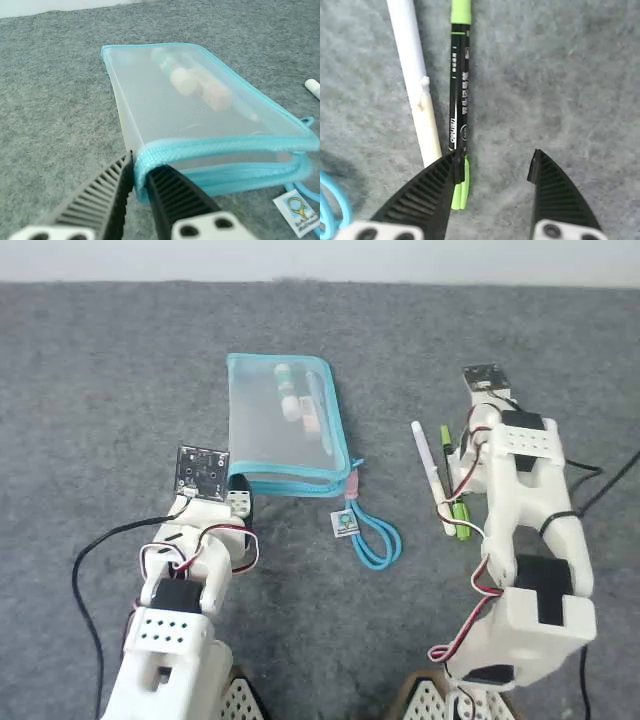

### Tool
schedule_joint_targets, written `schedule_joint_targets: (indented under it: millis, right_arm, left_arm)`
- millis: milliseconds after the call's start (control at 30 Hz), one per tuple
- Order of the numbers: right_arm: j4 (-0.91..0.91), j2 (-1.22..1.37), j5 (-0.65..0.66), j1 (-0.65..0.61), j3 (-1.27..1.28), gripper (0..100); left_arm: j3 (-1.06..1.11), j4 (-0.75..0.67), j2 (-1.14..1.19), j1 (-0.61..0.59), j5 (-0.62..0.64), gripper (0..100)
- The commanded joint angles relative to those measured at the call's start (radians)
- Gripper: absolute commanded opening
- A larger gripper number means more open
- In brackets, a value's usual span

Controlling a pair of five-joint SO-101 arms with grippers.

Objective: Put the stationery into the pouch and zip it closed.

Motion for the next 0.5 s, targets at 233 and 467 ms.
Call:
schedule_joint_targets:
  millis: [233,467]
  right_arm:
    - [-0.002,0.059,-0.011,-0.027,-0.064,20.6]
    - [0.005,0.01,-0.015,-0.05,-0.06,20.6]
  left_arm:
    - [-0.027,-0.018,-0.023,0.011,-0.006,1]
    - [-0.028,-0.021,-0.023,0.011,-0.006,1]
